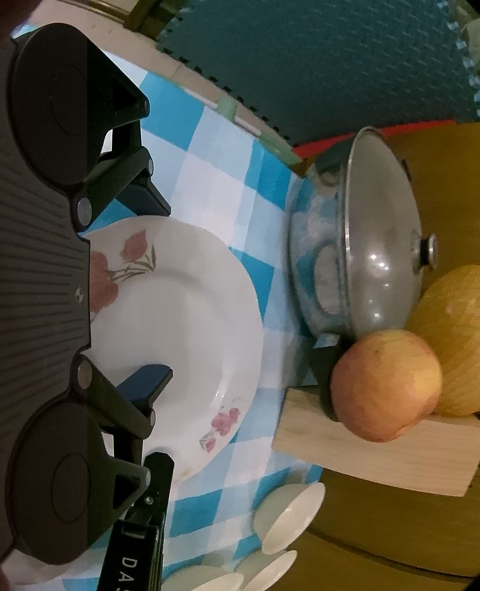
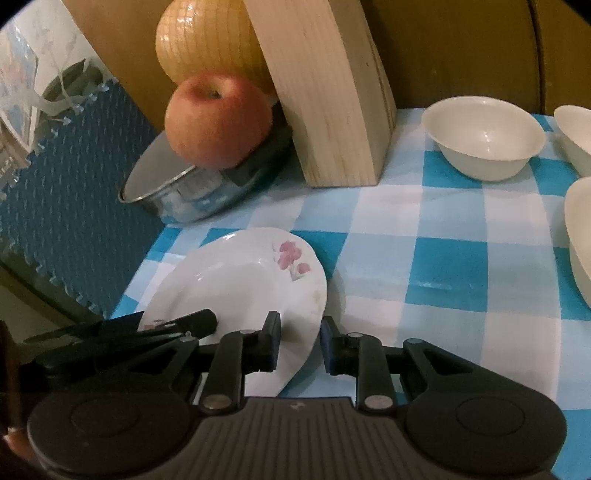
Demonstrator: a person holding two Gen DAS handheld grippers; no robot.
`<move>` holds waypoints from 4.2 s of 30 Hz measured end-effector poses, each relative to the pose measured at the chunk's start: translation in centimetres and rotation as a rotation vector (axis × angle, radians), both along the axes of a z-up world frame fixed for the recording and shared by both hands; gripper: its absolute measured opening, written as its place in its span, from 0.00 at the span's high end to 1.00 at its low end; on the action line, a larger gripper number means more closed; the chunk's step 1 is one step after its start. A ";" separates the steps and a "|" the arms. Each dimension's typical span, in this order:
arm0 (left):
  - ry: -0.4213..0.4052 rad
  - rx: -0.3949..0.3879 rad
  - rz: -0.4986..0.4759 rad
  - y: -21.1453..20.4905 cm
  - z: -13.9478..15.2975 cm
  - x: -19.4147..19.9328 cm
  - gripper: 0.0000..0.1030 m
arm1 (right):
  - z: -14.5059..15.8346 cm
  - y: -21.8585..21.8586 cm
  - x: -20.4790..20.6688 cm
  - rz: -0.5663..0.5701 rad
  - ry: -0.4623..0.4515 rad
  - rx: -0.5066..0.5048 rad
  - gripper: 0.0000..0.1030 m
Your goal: Organize plates and bowls
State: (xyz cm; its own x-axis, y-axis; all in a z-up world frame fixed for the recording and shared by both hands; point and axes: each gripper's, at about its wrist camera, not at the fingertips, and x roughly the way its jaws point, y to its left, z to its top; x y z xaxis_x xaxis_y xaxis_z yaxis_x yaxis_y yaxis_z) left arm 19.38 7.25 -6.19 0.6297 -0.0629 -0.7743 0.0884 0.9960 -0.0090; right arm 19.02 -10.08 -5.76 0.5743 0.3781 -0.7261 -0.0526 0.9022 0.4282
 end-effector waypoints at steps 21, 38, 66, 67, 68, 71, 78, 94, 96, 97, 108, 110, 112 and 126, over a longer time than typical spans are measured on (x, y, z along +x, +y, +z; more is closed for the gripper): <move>-0.068 0.008 -0.022 -0.9 2.0 -2.0 0.14 | 2.3 -0.8 -2.1 -0.011 -0.040 0.006 0.81; -0.092 0.015 -0.061 -2.7 3.1 -4.8 0.14 | 3.7 -2.5 -5.3 -0.021 -0.050 0.002 0.81; -0.072 0.077 -0.197 -7.0 2.4 -12.2 0.14 | 3.5 -5.5 -14.5 -0.081 0.020 -0.020 0.81; -0.066 0.081 -0.205 -7.1 2.2 -12.3 0.14 | 3.4 -5.6 -14.8 -0.084 0.028 -0.019 0.81; -0.061 0.083 -0.211 -7.3 2.1 -12.4 0.14 | 3.3 -5.7 -15.0 -0.086 0.036 -0.019 0.81; -0.046 0.089 -0.226 -7.7 1.7 -12.8 0.14 | 3.1 -6.0 -15.6 -0.089 0.043 -0.020 0.81; -0.139 0.244 -0.400 -11.5 1.0 -16.3 0.21 | 4.0 -5.3 -17.5 -0.087 -0.006 -0.121 0.88; -0.049 0.114 -0.259 -8.6 2.0 -12.6 0.18 | 3.8 -9.0 -16.5 -0.210 0.022 -0.045 0.88; -0.066 0.118 -0.268 -8.8 2.3 -12.6 0.17 | 3.8 -9.0 -16.3 -0.214 0.025 -0.046 0.87; -0.071 0.125 -0.271 -9.0 2.3 -12.6 0.17 | 3.8 -9.2 -16.2 -0.217 0.026 -0.045 0.87; -0.130 0.182 -0.281 -11.3 3.1 -11.4 0.14 | 4.7 -9.9 -14.8 -0.236 0.001 -0.080 0.86; -0.138 0.185 -0.281 -11.6 3.2 -11.1 0.13 | 5.0 -10.1 -14.5 -0.239 -0.004 -0.083 0.86; -0.149 0.190 -0.282 -12.1 3.3 -10.8 0.13 | 5.2 -10.4 -14.3 -0.244 -0.007 -0.084 0.85; -0.212 0.214 -0.320 -15.2 3.9 -10.1 0.09 | 6.1 -12.6 -12.9 -0.254 -0.035 -0.129 0.82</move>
